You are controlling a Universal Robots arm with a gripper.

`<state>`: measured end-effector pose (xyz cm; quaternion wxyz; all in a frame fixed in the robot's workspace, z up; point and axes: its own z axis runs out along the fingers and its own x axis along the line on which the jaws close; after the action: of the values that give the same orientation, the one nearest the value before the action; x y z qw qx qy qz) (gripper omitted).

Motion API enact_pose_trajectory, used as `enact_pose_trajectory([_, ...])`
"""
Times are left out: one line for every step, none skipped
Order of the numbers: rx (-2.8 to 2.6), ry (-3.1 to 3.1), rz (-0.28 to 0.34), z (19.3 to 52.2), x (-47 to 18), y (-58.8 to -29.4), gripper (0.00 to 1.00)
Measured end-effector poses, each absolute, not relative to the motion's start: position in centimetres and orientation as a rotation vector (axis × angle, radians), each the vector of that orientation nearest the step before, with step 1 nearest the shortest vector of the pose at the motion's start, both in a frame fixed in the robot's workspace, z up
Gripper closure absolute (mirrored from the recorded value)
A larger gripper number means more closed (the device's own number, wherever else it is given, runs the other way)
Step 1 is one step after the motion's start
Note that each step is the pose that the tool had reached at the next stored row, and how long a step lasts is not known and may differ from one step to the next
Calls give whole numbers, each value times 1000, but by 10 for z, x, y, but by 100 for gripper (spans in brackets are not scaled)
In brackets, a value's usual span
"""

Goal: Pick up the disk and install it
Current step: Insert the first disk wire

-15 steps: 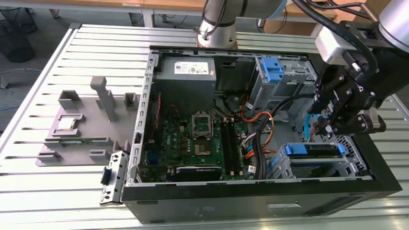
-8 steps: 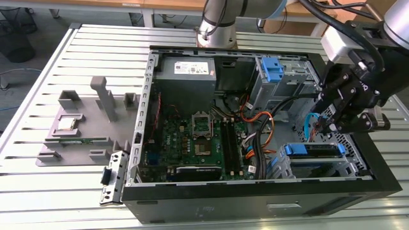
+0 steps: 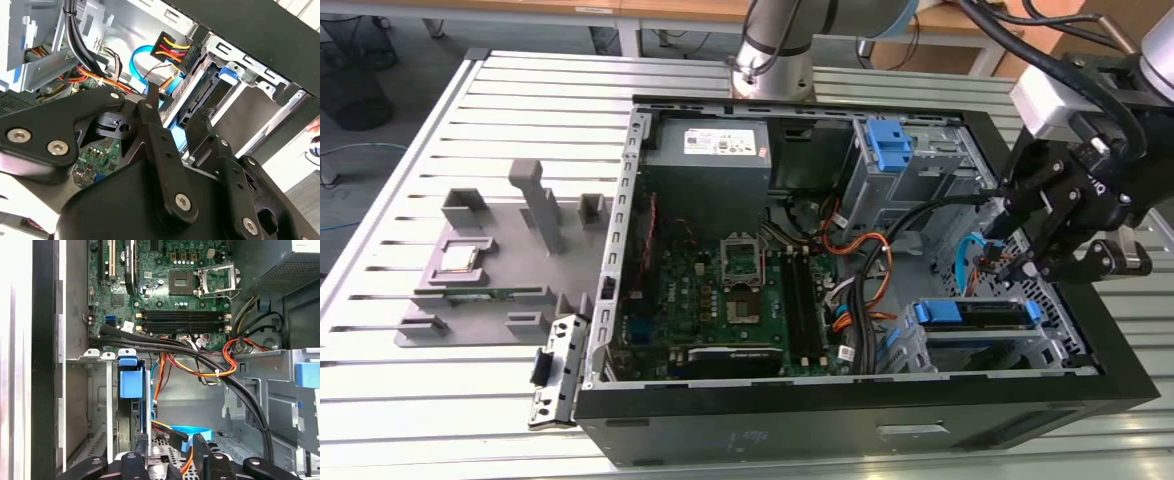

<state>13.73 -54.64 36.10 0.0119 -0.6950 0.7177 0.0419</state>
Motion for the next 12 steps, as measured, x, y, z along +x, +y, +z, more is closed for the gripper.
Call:
enact_pose_trajectory([-2167,2238,130,360,137,-546,52])
enact_pose_trajectory([-2168,2239,129,359,137,-546,52])
enact_pose_trajectory([-2168,2239,128,358,137,-546,52])
enact_pose_trajectory([-2168,2239,127,358,137,-546,52])
enact_pose_trajectory([-2168,2240,127,358,137,-546,52])
enact_pose_trajectory([-2168,2239,127,358,137,-546,52])
enact_pose_trajectory([-2168,2239,127,358,137,-546,52])
enact_pose_trajectory([-2168,2239,127,358,137,-546,52])
enact_pose_trajectory([-2168,2239,128,358,137,-546,52])
enact_pose_trajectory([-2168,2239,127,358,135,-546,52])
enact_pose_trajectory([-2168,2239,127,358,134,-546,52])
enact_pose_trajectory([-2168,2239,127,358,133,-546,52])
